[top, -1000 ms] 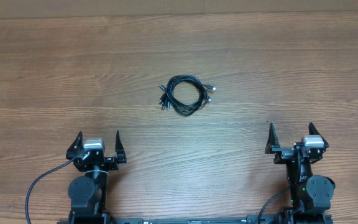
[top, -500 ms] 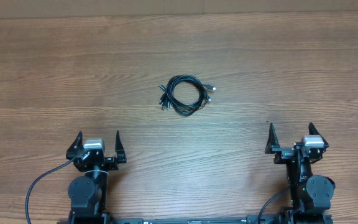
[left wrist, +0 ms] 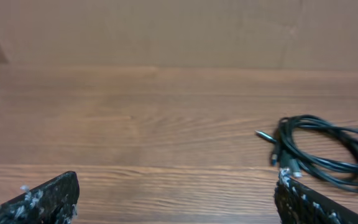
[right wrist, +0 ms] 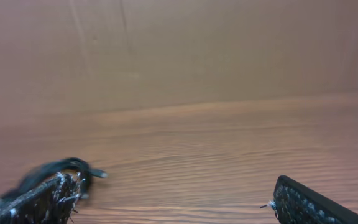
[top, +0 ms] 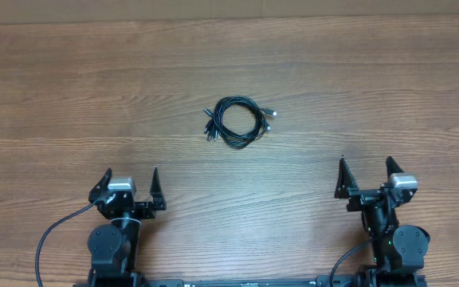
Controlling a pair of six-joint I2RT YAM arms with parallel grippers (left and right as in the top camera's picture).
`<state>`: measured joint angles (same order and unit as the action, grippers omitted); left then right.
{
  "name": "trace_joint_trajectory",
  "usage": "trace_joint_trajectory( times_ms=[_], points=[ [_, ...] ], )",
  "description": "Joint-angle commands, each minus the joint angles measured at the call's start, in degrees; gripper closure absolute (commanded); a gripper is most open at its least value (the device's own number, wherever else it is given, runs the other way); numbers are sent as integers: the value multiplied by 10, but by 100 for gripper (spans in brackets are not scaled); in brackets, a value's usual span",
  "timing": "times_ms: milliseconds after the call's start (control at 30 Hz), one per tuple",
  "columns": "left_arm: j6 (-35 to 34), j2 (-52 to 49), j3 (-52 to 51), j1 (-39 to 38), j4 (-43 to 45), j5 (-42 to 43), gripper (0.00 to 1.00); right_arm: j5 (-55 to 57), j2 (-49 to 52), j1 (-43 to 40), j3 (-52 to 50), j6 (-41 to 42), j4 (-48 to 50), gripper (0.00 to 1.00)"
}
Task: Untangle cables
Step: 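Move the left gripper over the black cable bundle, right gripper forward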
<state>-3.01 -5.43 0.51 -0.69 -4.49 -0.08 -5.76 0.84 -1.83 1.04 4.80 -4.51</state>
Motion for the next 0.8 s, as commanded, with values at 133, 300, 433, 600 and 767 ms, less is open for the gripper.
trace_joint_trajectory(
  times_ms=[133,300,433,600,767],
  points=[
    [-42,-66,62,-3,-57,83,0,-109,6,-1,23,143,12,0],
    [-14,-190,226,-13,-139,76,0,-148,75,-1,123,139,12,0],
    [15,-309,368,-27,-185,128,0,-218,166,-1,240,139,-2,0],
    [63,-468,595,-67,-342,121,0,-254,302,-1,425,118,-103,0],
    [80,-612,835,-133,-494,102,0,-253,450,-1,616,28,-252,0]
  ],
)
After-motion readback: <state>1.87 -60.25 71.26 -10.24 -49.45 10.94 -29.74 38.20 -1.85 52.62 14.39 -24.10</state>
